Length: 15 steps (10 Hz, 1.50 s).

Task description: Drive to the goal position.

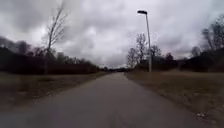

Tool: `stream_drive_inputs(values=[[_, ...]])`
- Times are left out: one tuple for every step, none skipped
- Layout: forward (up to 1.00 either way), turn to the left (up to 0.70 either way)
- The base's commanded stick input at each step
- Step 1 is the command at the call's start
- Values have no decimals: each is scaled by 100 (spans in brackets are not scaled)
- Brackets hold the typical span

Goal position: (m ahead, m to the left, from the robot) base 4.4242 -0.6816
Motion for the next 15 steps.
stream_drive_inputs(values=[[85,0],[85,0],[85,0],[85,0],[85,0],[85,0],[85,0],[85,0],[85,0],[85,0],[85,0],[85,0],[85,0],[85,0],[85,0]])
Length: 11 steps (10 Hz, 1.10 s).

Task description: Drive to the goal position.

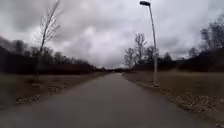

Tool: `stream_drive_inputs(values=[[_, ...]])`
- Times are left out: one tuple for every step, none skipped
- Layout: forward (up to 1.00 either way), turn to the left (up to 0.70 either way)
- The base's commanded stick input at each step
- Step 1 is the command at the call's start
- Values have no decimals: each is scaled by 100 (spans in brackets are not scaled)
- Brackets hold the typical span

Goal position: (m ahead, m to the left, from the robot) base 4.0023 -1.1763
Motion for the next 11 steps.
stream_drive_inputs(values=[[85,0],[85,0],[85,0],[85,0],[85,0],[85,0],[85,0],[85,0],[85,0],[85,0],[85,0]])
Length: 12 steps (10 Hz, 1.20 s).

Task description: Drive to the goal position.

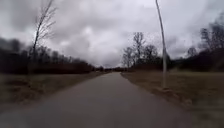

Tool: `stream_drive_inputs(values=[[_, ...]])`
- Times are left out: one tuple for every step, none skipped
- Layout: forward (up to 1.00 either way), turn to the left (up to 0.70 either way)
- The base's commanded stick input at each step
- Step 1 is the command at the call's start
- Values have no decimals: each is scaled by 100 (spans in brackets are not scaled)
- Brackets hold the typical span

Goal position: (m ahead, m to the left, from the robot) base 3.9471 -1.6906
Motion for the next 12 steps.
stream_drive_inputs(values=[[85,0],[85,0],[85,0],[85,0],[85,0],[85,0],[85,0],[85,0],[85,-3],[85,-7],[85,-7],[85,-6]])
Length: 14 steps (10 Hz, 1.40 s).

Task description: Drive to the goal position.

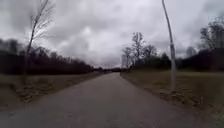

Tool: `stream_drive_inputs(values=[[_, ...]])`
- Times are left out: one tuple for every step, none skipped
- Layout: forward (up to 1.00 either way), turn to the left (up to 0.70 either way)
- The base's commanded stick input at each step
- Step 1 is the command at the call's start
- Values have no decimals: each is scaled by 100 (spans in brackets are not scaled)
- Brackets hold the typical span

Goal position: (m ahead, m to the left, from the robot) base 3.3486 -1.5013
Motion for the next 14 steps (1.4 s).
stream_drive_inputs(values=[[85,-5],[85,-2],[85,0],[85,0],[85,0],[85,0],[85,0],[85,0],[85,0],[85,0],[85,0],[85,0],[85,0],[85,0]])
